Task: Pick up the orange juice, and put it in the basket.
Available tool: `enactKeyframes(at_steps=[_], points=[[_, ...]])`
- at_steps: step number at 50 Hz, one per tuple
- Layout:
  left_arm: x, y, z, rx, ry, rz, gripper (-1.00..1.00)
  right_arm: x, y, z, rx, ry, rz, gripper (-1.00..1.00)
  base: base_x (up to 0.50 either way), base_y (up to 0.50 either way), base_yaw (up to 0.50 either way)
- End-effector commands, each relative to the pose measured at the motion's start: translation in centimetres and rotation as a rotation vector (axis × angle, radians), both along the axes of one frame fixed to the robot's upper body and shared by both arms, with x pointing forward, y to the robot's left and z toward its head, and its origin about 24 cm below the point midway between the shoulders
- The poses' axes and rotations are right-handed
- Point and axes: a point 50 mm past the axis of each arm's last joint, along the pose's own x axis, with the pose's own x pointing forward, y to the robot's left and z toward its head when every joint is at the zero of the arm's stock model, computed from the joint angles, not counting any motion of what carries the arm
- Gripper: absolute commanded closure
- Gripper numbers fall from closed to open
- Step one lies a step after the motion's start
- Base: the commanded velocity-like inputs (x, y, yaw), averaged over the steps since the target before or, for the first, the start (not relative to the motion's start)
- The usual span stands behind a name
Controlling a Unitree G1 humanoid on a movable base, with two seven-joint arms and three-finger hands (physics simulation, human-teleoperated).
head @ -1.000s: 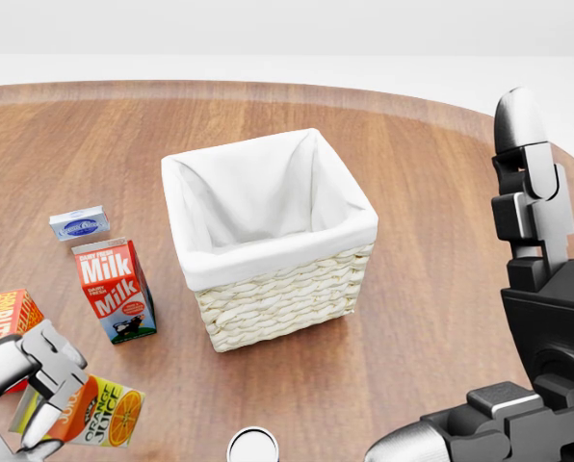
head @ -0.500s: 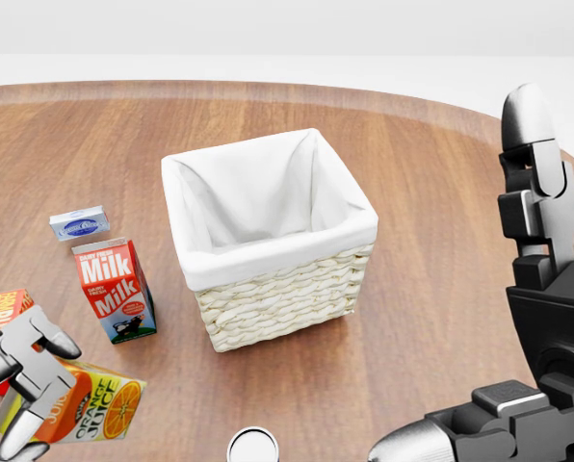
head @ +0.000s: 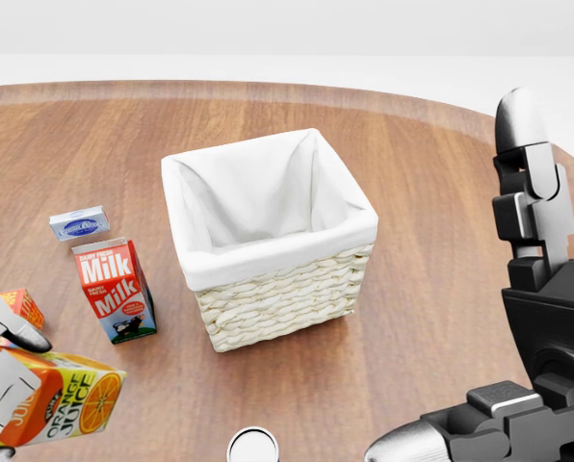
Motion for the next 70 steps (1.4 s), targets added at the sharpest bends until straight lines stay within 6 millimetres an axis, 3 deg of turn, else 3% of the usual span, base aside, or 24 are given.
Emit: enactKeyframes(at_steps=[1,5,10,17,25,33,51,70], points=[[-0.9,0.3,3.2,-0.006,-0.103,-0.018,1.0,-0.1,0.1,0.0,-0.004,0.002,-0.001,-1.0,0.0,0.0,0.0],[-1.1,-0.1,4.9,-0.017,-0.168,-0.052,1.0,0.0,0.0,-0.1,-0.004,0.004,-0.003,-1.0,0.0,0.0,0.0],[-1.6,-0.3,4.3,-0.022,-0.148,-0.049,1.0,0.1,0.0,-0.2,-0.003,0.011,-0.005,-1.0,0.0,0.0,0.0],[-1.8,-0.5,5.1,-0.016,-0.176,-0.07,1.0,0.3,0.0,-0.4,-0.004,0.021,-0.006,-1.0,0.0,0.0,0.0],[-2.3,-1.5,7.9,-0.015,-0.294,-0.137,1.0,0.3,0.0,-0.4,-0.003,0.022,-0.006,-1.0,0.0,0.0,0.0],[-2.4,-1.6,8.5,-0.004,-0.31,-0.148,1.0,0.4,0.0,-0.4,-0.003,0.023,-0.008,-1.0,0.0,0.0,0.0],[-2.8,-1.8,11.9,0.028,-0.426,-0.2,1.0,0.2,-0.1,-0.3,-0.001,0.016,-0.008,-1.0,0.0,0.0,0.0],[-2.9,-2.2,12.0,0.05,-0.426,-0.22,1.0,0.1,0.1,-0.2,-0.009,0.012,-0.007,-1.0,0.0,0.0,0.0]])
